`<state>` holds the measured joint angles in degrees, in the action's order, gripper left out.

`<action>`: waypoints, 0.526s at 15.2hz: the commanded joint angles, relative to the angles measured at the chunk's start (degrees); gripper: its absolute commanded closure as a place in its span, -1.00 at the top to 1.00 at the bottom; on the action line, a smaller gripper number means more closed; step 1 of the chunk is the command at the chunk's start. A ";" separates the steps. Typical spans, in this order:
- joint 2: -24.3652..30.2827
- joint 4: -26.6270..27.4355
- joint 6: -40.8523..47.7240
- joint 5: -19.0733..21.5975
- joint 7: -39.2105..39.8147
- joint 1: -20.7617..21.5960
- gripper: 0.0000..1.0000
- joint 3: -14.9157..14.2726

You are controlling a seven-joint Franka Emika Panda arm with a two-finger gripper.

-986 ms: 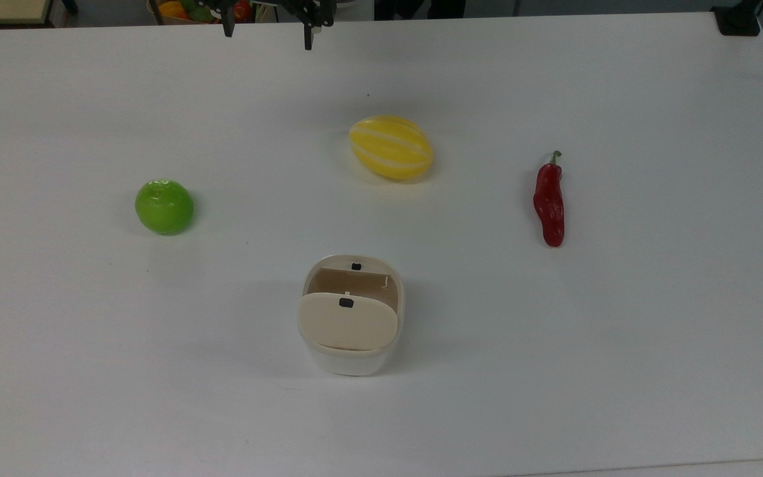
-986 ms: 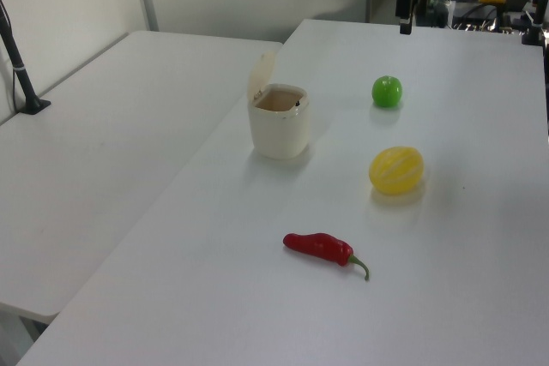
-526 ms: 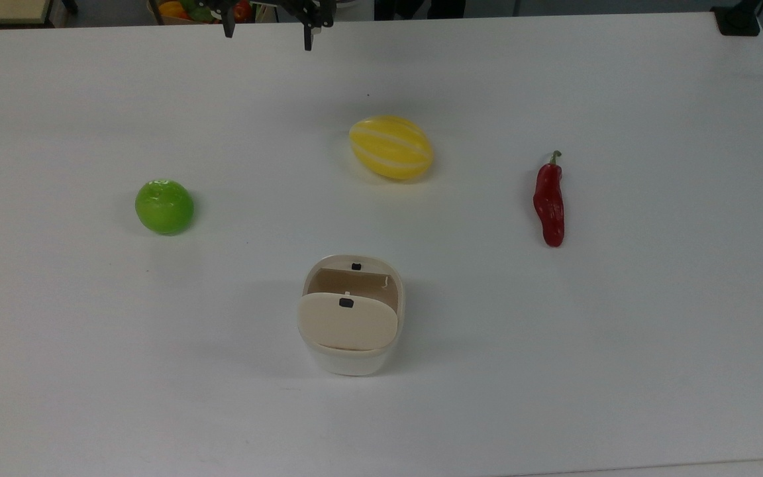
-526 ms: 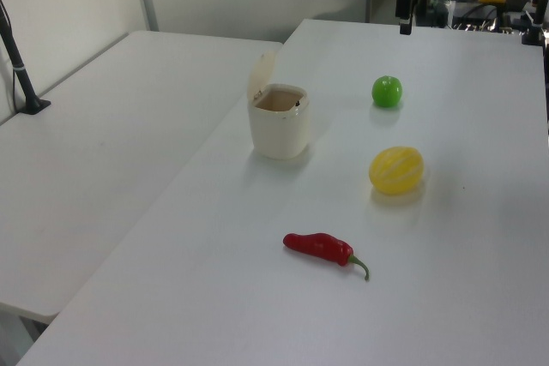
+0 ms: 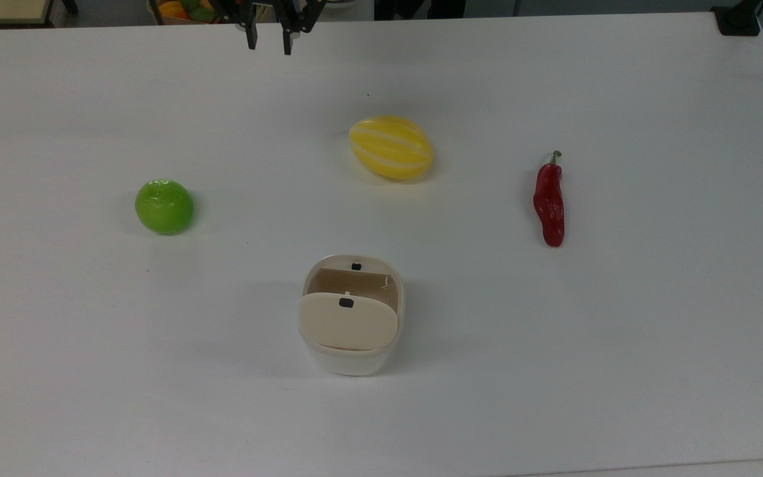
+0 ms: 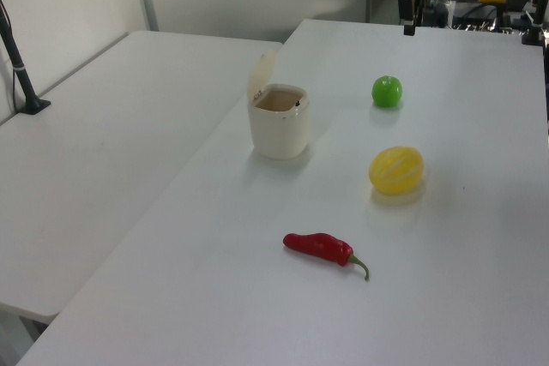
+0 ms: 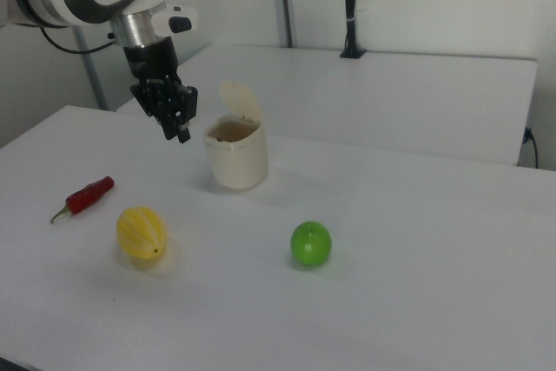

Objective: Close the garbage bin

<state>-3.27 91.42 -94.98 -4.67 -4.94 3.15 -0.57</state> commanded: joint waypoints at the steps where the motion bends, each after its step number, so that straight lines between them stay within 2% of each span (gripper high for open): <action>1: 0.37 0.34 0.59 0.28 1.34 0.02 -1.00 -0.14; 8: 0.20 0.34 0.06 0.45 1.25 0.19 -1.00 -0.05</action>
<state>-3.39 91.42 -94.98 -4.66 -4.82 3.15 -0.55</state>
